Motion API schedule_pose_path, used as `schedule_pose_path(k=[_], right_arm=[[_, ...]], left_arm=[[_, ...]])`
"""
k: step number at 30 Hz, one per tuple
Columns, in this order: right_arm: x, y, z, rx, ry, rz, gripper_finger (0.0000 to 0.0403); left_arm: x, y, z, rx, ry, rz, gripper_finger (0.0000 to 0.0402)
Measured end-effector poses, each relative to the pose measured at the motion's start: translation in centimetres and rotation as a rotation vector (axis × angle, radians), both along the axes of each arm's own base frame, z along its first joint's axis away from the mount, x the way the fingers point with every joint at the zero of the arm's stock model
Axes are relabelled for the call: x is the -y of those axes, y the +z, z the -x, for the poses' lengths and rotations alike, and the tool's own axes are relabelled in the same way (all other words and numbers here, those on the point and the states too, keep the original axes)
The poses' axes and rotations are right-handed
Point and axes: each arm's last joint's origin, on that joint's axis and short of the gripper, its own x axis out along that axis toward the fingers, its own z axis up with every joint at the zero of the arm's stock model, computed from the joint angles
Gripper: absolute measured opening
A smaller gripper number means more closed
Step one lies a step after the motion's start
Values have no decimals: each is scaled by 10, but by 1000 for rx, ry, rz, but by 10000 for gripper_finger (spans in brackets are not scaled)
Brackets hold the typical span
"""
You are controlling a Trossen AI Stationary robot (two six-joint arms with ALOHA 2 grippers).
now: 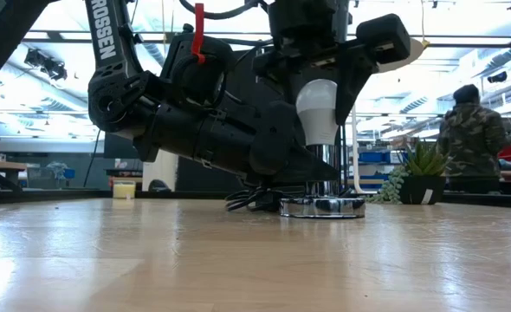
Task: Screw lightbulb
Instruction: Insert the white lightbulb into the lamp
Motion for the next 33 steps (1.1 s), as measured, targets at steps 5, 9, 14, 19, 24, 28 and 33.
schedule_pose_path(k=[5, 9, 14, 19, 24, 28, 33], right_arm=[[0, 0, 0, 4, -133, -17, 270], [0, -1, -1, 6, -288, -37, 283], [0, -2, -4, 27, -531, -74, 282], [1, -2, -5, 28, -813, -99, 282], [3, -3, -5, 26, -1180, -129, 283], [4, -3, -5, 17, -1245, -146, 287], [3, 6, -7, 27, -916, -112, 313]], left_arm=[[0, 0, 0, 0, 0, 0, 191], [0, 0, 0, 0, 0, 0, 191], [0, 0, 0, -1, 0, 0, 191], [0, 0, 0, -1, 0, 1, 191], [0, 0, 0, -1, 0, 2, 191], [0, 0, 0, 0, 0, 2, 191], [0, 0, 0, 1, 1, 3, 191]])
